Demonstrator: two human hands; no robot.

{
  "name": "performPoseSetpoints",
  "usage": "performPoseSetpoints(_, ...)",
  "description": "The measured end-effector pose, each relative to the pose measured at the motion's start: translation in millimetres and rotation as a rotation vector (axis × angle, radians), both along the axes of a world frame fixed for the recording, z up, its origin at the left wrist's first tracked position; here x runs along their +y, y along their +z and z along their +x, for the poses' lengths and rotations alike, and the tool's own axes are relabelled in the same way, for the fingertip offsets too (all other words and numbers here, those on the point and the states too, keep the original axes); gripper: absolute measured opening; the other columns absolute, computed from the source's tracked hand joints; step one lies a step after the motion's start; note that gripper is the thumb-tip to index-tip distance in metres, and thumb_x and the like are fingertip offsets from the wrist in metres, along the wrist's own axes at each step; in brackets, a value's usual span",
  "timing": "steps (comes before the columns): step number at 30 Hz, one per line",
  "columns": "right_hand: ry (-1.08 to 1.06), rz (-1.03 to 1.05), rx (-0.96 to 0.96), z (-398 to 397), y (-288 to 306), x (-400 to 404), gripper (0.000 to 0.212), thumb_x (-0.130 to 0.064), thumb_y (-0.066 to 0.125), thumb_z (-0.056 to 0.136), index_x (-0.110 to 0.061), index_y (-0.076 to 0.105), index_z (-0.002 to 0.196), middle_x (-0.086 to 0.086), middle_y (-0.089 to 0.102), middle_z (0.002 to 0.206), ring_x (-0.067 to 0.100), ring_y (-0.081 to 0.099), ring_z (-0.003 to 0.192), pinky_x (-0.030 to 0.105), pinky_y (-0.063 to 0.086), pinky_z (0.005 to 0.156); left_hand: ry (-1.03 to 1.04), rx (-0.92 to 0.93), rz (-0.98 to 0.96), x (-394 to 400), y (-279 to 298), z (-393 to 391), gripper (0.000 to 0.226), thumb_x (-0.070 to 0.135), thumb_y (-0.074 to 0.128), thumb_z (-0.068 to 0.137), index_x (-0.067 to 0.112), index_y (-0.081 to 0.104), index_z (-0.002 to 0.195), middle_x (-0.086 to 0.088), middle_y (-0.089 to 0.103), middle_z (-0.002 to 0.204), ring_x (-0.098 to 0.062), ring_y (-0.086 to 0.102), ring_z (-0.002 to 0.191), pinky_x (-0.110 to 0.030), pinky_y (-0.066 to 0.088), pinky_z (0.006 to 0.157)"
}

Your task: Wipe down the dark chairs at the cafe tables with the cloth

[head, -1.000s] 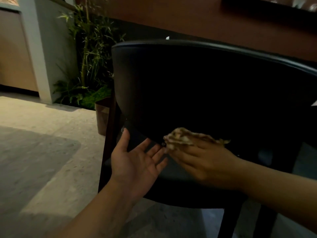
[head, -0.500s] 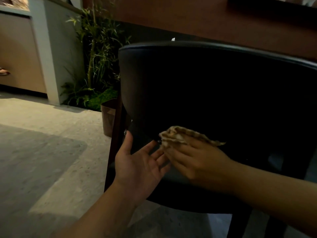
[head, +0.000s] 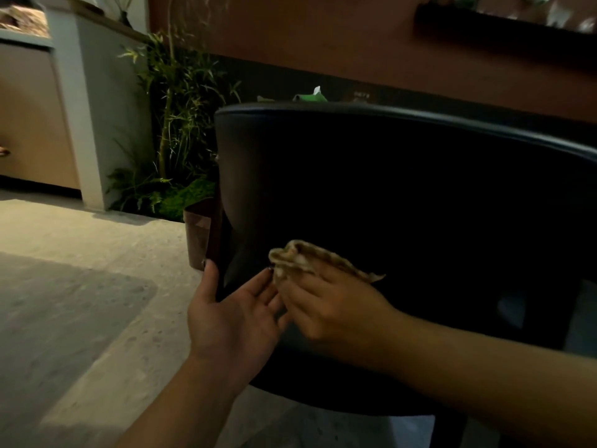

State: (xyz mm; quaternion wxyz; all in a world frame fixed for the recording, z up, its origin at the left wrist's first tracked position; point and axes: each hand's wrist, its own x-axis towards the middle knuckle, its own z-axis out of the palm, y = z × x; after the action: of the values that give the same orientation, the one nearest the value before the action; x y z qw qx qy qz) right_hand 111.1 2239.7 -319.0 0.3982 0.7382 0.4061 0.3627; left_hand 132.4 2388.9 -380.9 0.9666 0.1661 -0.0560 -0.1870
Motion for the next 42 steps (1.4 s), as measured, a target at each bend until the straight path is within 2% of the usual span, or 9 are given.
performPoseSetpoints(6, 0.276, 0.434, -0.209, 3.0, 71.7, 37.4, 0.033, -0.007, 0.04, 0.097, 0.005, 0.063, 0.118, 0.022, 0.061, 0.124, 0.039, 0.049, 0.126, 0.053, 0.032, 0.107, 0.123, 0.068, 0.009, 2.8, -0.8, 6.1, 0.085, 0.064, 0.058, 0.07, 0.002, 0.055, 0.128, -0.023, 0.059, 0.131, -0.04, 0.051, 0.127, -0.054, 0.037, 0.107)
performPoseSetpoints(10, 0.094, 0.217, -0.362, 20.3, 54.6, 31.9, 0.037, -0.009, 0.037, 0.098, 0.004, 0.056, 0.126, 0.022, 0.055, 0.132, 0.037, 0.047, 0.128, 0.049, 0.034, 0.109, 0.132, 0.08, 0.001, 2.9, -0.8, 8.6, 0.089, 0.064, 0.059, 0.067, -0.002, 0.052, 0.126, -0.026, 0.059, 0.128, -0.043, 0.051, 0.127, -0.054, 0.037, 0.107)
performPoseSetpoints(15, -0.108, -0.094, -0.043, 12.9, -2.4, 22.7, 0.037, -0.024, 0.042, 0.094, -0.014, 0.067, 0.12, 0.011, 0.061, 0.128, 0.03, 0.052, 0.125, 0.047, 0.032, 0.111, 0.073, 0.021, 0.007, 8.6, -0.6, 7.5, 0.094, 0.071, 0.048, 0.075, -0.004, 0.055, 0.131, -0.023, 0.058, 0.132, -0.037, 0.057, 0.123, -0.045, 0.036, 0.11)
performPoseSetpoints(22, 0.074, 0.324, -0.283, 29.5, 68.4, 66.5, 0.036, -0.011, 0.039, 0.095, 0.003, 0.063, 0.119, 0.024, 0.06, 0.125, 0.041, 0.049, 0.125, 0.055, 0.032, 0.107, 0.074, 0.061, 0.02, 11.5, -9.6, 16.6, 0.088, 0.071, 0.05, 0.073, -0.002, 0.064, 0.121, -0.023, 0.06, 0.129, -0.041, 0.054, 0.124, -0.054, 0.035, 0.11)
performPoseSetpoints(25, -0.136, 0.16, -0.378, 37.5, 55.0, 65.5, 0.043, -0.009, 0.028, 0.099, 0.009, 0.047, 0.132, 0.029, 0.045, 0.139, 0.045, 0.037, 0.133, 0.056, 0.026, 0.11, 0.066, 0.059, 0.017, 11.5, -14.0, 20.7, 0.093, 0.073, 0.05, 0.073, -0.003, 0.06, 0.126, -0.024, 0.06, 0.129, -0.042, 0.056, 0.122, -0.054, 0.035, 0.109)
performPoseSetpoints(29, -0.344, -0.12, -0.053, 29.3, 11.9, 66.8, 0.044, -0.015, 0.028, 0.101, 0.007, 0.042, 0.136, 0.031, 0.036, 0.144, 0.047, 0.028, 0.136, 0.058, 0.014, 0.112, 0.006, -0.039, 0.03, 17.2, -17.0, 19.5, 0.089, 0.076, 0.044, 0.074, 0.003, 0.067, 0.12, -0.02, 0.057, 0.136, -0.037, 0.053, 0.127, -0.051, 0.031, 0.113)
performPoseSetpoints(32, -0.257, 0.054, 0.099, 29.1, 31.2, 88.2, 0.04, -0.016, 0.03, 0.1, 0.0, 0.055, 0.127, 0.026, 0.049, 0.135, 0.041, 0.04, 0.13, 0.055, 0.023, 0.111, 0.012, -0.03, 0.02, 18.7, -20.5, 22.2, 0.086, 0.077, 0.038, 0.079, 0.007, 0.071, 0.116, -0.017, 0.061, 0.132, -0.035, 0.057, 0.123, -0.049, 0.035, 0.11)
performPoseSetpoints(37, -0.224, 0.275, -0.227, 58.6, 87.8, 123.9, 0.039, -0.009, 0.032, 0.096, 0.004, 0.06, 0.12, 0.03, 0.056, 0.125, 0.047, 0.044, 0.125, 0.061, 0.022, 0.111, 0.021, 0.039, 0.029, 16.5, -26.0, 30.7, 0.096, 0.076, 0.047, 0.072, -0.001, 0.058, 0.129, -0.021, 0.061, 0.13, -0.04, 0.057, 0.121, -0.054, 0.037, 0.108)
performPoseSetpoints(42, -0.413, -0.127, 0.023, 63.5, 20.9, 118.8, 0.033, -0.018, 0.041, 0.099, -0.002, 0.06, 0.121, 0.027, 0.055, 0.127, 0.047, 0.038, 0.129, 0.062, 0.017, 0.112, 0.007, -0.042, 0.024, 20.6, -24.9, 28.7, 0.089, 0.075, 0.044, 0.072, 0.004, 0.065, 0.123, -0.018, 0.057, 0.137, -0.036, 0.053, 0.127, -0.049, 0.038, 0.107)
